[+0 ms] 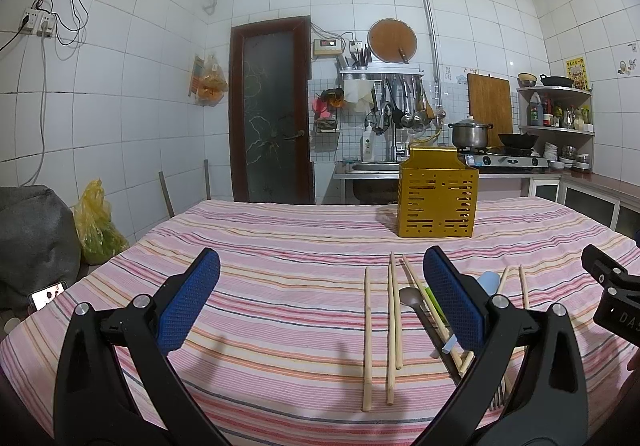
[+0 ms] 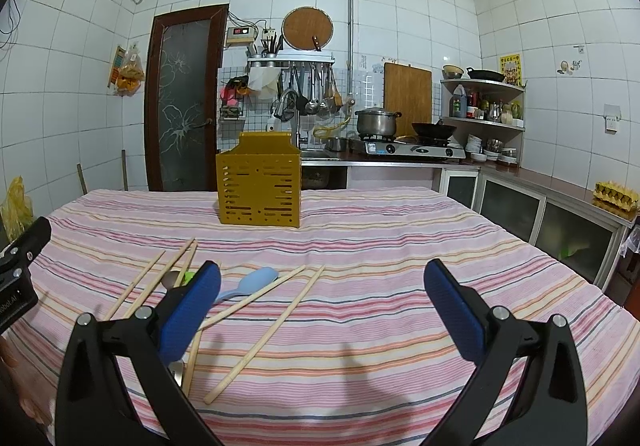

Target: Organize utensils

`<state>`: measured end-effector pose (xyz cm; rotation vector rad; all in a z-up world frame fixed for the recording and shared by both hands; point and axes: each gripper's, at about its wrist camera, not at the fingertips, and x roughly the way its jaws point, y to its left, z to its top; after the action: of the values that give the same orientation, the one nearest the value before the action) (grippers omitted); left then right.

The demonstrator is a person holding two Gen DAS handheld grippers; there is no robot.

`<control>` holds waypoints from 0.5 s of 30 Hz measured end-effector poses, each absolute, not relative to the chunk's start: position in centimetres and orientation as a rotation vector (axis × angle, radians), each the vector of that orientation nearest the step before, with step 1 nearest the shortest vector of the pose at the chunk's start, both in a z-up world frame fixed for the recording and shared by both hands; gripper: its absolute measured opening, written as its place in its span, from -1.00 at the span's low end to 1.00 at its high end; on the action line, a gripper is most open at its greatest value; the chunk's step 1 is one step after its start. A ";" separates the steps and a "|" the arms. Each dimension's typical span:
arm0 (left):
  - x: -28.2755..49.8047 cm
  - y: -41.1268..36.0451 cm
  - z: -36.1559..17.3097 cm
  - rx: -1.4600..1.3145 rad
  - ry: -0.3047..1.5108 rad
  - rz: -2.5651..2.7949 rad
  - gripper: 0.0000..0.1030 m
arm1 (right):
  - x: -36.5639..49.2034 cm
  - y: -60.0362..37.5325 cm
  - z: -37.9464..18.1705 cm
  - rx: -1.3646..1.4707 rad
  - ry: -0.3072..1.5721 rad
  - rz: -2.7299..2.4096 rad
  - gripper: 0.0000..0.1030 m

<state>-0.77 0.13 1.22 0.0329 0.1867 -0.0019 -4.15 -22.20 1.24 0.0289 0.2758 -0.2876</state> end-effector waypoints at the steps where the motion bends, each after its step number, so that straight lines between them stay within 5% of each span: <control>1: -0.9 0.2 1.4 0.034 0.187 -0.002 0.91 | -4.2 -22.1 1.3 0.030 0.275 -0.289 0.93; 15: -0.6 1.0 1.9 0.035 0.185 0.001 0.91 | -4.0 -22.5 0.9 0.029 0.276 -0.293 0.93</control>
<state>-0.60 0.97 1.89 0.0346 0.1854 0.0014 -4.01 -22.51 0.95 0.0291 0.2756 -0.2931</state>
